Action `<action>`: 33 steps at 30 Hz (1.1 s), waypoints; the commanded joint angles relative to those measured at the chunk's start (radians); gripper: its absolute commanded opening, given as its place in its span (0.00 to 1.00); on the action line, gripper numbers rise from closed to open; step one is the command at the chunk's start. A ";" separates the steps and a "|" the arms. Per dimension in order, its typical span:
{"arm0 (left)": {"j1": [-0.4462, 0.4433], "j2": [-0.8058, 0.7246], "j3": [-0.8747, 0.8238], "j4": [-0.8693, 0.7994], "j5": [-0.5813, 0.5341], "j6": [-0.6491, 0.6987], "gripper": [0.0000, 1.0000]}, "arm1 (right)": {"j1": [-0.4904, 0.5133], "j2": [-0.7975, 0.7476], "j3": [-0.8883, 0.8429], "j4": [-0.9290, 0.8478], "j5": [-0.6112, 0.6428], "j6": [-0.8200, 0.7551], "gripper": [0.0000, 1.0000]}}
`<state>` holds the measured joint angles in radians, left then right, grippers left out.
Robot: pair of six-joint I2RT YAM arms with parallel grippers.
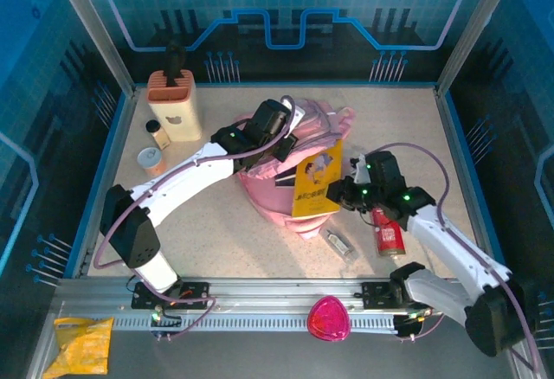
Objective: Pack the student bag
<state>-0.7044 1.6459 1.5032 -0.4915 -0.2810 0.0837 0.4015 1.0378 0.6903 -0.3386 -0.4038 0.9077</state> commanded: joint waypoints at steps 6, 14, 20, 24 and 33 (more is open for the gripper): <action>0.006 -0.097 0.055 0.077 0.041 -0.047 0.00 | 0.017 0.249 0.012 0.525 -0.021 0.087 0.04; 0.013 -0.093 0.051 0.078 0.069 -0.056 0.00 | -0.016 0.565 0.131 0.656 -0.095 0.106 0.17; 0.023 -0.101 0.046 0.064 0.071 -0.062 0.00 | -0.044 0.558 0.130 0.516 -0.035 0.026 0.45; 0.032 -0.108 0.037 0.078 0.099 -0.080 0.00 | -0.023 0.465 0.088 0.385 0.038 -0.038 0.58; 0.045 -0.119 0.025 0.089 0.129 -0.104 0.00 | 0.146 0.310 -0.054 0.312 0.221 -0.016 0.45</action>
<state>-0.6662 1.6073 1.5028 -0.5011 -0.1913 0.0204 0.5060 1.3499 0.6666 0.0059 -0.2535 0.8898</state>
